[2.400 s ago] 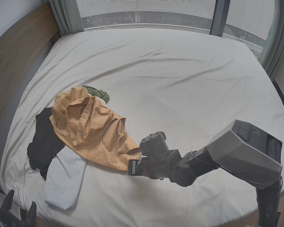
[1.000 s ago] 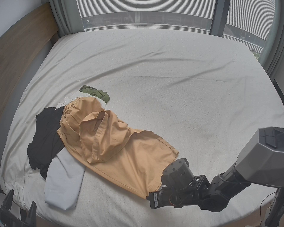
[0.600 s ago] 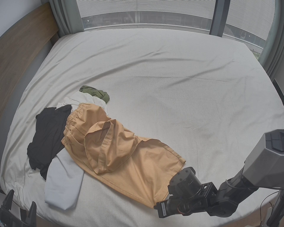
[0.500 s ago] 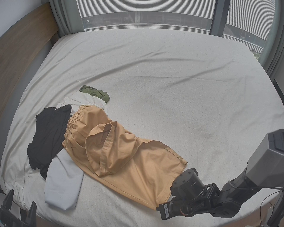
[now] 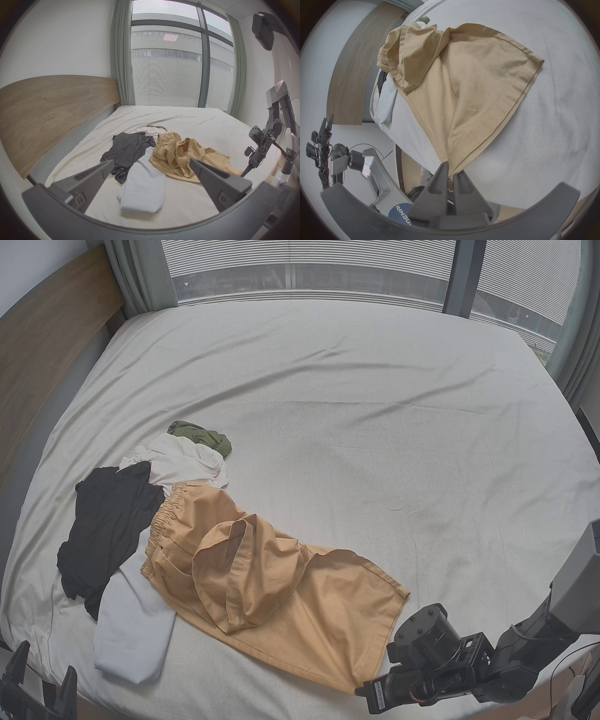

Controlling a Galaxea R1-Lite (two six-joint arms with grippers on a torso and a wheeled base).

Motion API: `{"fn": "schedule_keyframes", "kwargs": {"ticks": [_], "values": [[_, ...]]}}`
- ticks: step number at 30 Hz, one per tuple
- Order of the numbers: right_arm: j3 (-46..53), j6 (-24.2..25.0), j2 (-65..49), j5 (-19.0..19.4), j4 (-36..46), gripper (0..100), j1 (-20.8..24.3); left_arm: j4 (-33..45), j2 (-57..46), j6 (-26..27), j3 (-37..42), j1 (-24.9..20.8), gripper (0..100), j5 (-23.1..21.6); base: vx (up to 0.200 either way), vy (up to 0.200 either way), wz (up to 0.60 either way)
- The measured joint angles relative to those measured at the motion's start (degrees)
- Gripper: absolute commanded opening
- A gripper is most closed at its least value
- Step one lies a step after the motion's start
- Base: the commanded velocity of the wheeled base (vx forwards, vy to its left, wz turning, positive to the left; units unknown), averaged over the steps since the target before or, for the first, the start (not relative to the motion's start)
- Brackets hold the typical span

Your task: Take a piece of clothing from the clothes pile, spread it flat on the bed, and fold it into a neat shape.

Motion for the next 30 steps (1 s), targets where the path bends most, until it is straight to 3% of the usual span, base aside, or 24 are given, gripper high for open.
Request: {"fn": "schedule_keyframes", "kwargs": {"ticks": [8, 21, 30], "values": [[3.39, -0.02, -2.5, 0.16, 0.04, 0, -2.23, 0.0, 0.0, 0.01, 0.0, 0.0, 100, 0.0, 0.0, 0.0, 0.0], [8.83, -4.29, -7.41, 1.51, 0.17, 0, -11.17, 0.0, 0.0, 0.0, 0.0, 0.0, 100, 0.0, 0.0, 0.0, 0.0], [11.65, -5.3, -10.34, 1.74, 0.33, 0, -13.24, 0.0, 0.0, 0.01, 0.0, 0.0, 100, 0.0, 0.0, 0.0, 0.0]]}}
